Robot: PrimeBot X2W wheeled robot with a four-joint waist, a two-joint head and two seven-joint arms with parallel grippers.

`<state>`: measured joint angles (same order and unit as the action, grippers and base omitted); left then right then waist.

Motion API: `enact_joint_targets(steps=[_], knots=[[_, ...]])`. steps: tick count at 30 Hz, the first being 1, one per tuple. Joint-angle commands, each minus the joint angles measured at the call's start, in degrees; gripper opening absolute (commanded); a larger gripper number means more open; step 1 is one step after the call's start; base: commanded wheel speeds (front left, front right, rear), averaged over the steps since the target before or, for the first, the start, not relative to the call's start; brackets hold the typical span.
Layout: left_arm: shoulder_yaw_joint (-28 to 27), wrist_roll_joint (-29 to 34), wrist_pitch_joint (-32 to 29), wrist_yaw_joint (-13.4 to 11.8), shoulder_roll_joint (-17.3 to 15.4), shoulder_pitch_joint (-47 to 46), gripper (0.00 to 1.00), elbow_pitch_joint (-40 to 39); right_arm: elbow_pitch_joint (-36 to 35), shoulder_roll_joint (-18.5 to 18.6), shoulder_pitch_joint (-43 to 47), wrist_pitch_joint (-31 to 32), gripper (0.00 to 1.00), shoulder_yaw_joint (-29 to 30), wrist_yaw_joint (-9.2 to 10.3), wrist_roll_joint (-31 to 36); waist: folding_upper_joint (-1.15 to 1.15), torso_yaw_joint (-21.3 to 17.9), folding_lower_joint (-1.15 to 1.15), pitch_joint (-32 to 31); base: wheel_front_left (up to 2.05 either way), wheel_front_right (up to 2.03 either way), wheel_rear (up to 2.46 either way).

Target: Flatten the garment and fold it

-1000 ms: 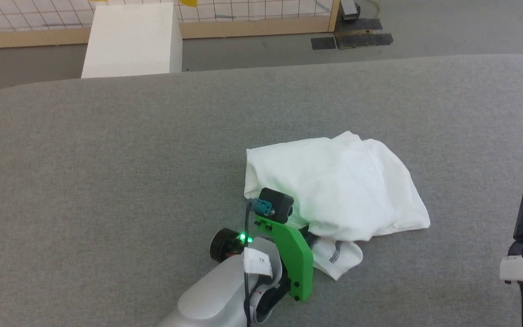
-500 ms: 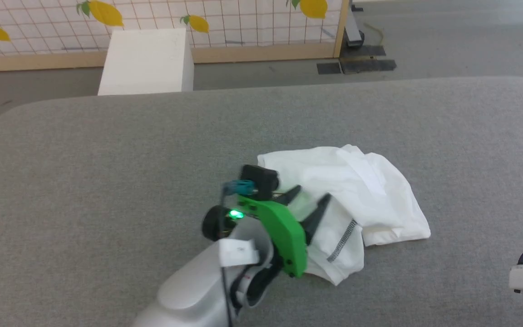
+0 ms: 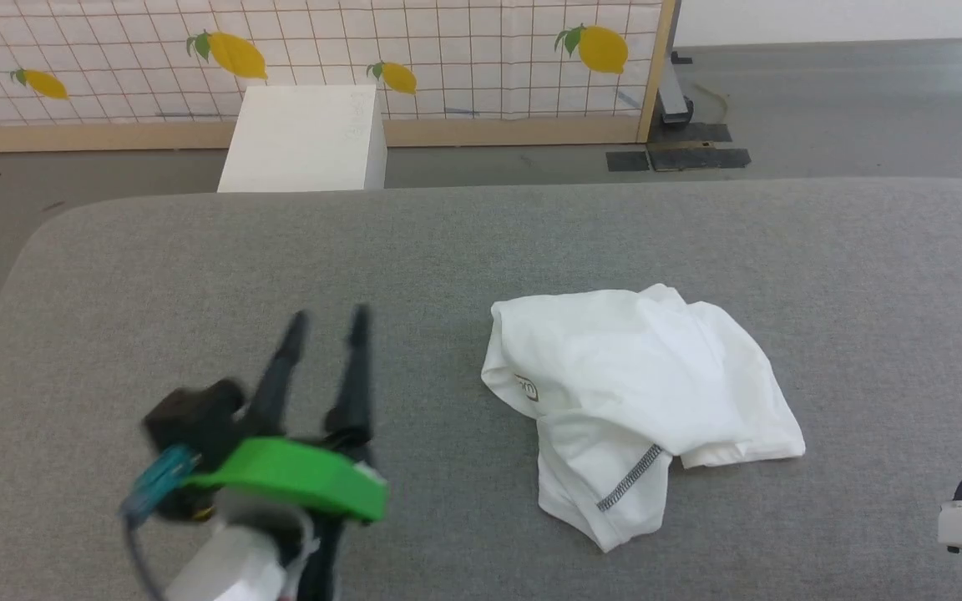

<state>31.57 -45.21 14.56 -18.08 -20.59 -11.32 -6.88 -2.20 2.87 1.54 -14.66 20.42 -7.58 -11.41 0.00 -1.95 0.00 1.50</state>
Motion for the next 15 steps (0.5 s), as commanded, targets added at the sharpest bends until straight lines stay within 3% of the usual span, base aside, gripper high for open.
enact_joint_targets(steps=[1, 7, 11, 15], knots=[[-3.1, 2.1, 0.4, -0.1, 0.1, 3.2, 1.0, -1.6, -0.4, 0.0, 0.9, -0.3, 1.0, 0.0, 0.09, 0.0, 0.0, 0.1, 0.0, -0.1, 0.0, 0.0, 0.0], [-13.7, 17.0, 0.4, 1.9, 3.0, 14.6, 1.0, -6.4, -0.4, 0.0, 2.6, -0.3, 1.0, 0.4, 0.09, 0.2, 0.0, 0.5, 0.0, -0.5, 0.0, 0.0, 0.0], [-15.5, 25.1, 0.4, 3.1, 4.3, 19.7, 1.0, -3.8, 0.6, 0.0, 3.9, -0.3, 1.0, -0.1, 0.09, -0.2, 0.0, 0.9, 0.0, -0.7, 0.0, 0.0, 0.0], [-16.8, 27.2, 0.4, 4.6, 7.4, 21.2, 1.0, -1.8, 1.3, 0.0, 4.7, -0.3, 1.0, -0.3, 0.09, -0.8, 0.0, 1.7, 0.0, -0.8, 0.0, 0.0, 0.0]])
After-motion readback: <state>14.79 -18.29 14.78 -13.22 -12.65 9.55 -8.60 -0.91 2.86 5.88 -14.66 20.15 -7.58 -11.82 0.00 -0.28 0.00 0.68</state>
